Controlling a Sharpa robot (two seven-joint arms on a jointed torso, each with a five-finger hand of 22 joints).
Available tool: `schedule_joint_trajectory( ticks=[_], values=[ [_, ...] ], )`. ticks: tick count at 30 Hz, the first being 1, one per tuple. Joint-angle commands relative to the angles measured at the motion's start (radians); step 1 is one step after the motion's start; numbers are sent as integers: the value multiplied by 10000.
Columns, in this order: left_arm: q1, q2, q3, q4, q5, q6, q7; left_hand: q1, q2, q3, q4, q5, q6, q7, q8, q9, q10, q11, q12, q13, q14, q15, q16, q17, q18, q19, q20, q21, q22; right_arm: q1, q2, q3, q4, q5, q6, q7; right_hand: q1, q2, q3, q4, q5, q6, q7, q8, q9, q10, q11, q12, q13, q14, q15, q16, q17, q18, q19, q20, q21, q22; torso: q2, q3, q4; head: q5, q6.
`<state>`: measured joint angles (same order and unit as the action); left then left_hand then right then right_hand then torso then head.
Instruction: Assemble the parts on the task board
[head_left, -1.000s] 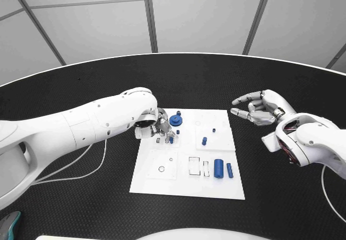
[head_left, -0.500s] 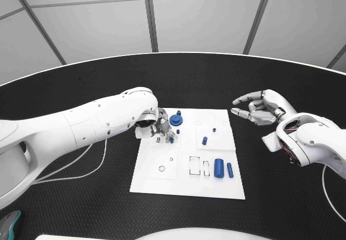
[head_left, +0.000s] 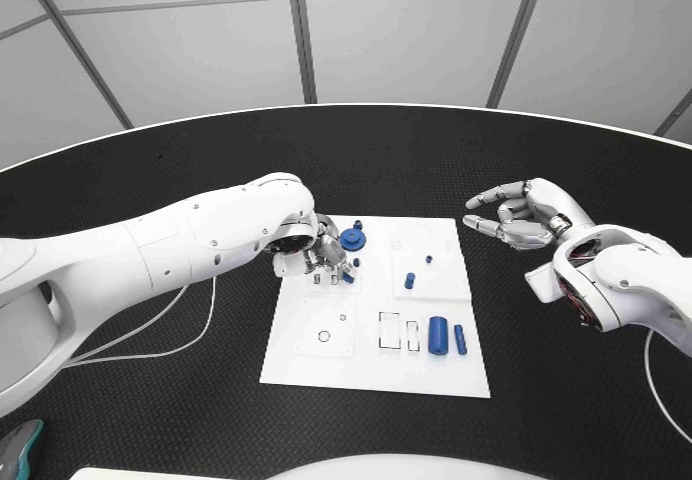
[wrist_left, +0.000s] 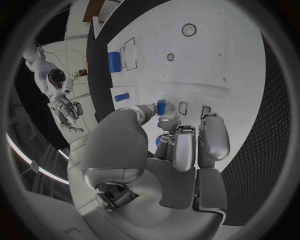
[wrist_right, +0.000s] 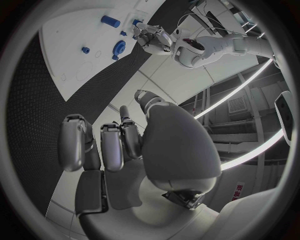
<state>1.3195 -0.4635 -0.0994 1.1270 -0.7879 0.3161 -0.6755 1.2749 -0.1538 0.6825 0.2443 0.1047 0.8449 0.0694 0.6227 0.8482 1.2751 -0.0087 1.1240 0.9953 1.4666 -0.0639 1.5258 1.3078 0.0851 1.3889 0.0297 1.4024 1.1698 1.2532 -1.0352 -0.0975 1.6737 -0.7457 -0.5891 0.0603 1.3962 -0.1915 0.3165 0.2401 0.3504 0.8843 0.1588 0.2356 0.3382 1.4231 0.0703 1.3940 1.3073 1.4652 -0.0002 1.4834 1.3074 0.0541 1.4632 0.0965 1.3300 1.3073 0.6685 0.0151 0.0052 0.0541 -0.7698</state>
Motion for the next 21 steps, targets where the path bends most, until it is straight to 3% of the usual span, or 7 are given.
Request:
schedule_joint_trajectory(
  ticks=[1,9,14,21],
  values=[
    [0,-59,0,11,366,-65,29,-122,66,1242,-1116,43,-71,-3,93,141,52,15,-3,-53,817,-49,43,1758,-61,34,29,60,11,0,12,0,-35,0,12,12,29,-75,80,4,79,-53,2,48,-18,48,-5,8,919,607,-84,-36,675,64,13,-40,-36,617,-17,5,-3,21,-10],
    [2,-401,0,248,1035,-395,45,-293,78,1532,-1283,13,-40,3,206,297,146,18,166,142,818,-39,45,1759,-61,31,37,59,16,-1,33,-1,-116,0,34,7,9,-84,77,15,91,-54,4,50,-20,51,-2,11,920,607,-83,-37,675,66,12,-40,-44,612,-41,1,25,59,30],
    [5,-705,1,528,1185,-680,47,-368,64,1627,-1349,6,-30,-3,243,352,190,12,227,204,818,-42,45,1758,-64,38,39,66,31,-1,56,-1,-163,0,53,15,9,-84,77,15,91,-54,4,50,-20,51,-2,11,920,607,-83,-37,675,66,12,-40,-44,612,-108,9,35,71,-11],
    [-3,-1002,-7,987,261,-1196,311,-498,-54,1917,-1612,92,4,-20,316,480,269,-10,330,305,820,-60,50,1764,-61,39,32,68,31,-2,52,-2,-181,0,55,28,9,-84,77,15,91,-54,4,50,-20,51,-2,11,920,607,-83,-37,675,66,12,-40,-44,612,-136,8,55,82,-25]
  ],
)
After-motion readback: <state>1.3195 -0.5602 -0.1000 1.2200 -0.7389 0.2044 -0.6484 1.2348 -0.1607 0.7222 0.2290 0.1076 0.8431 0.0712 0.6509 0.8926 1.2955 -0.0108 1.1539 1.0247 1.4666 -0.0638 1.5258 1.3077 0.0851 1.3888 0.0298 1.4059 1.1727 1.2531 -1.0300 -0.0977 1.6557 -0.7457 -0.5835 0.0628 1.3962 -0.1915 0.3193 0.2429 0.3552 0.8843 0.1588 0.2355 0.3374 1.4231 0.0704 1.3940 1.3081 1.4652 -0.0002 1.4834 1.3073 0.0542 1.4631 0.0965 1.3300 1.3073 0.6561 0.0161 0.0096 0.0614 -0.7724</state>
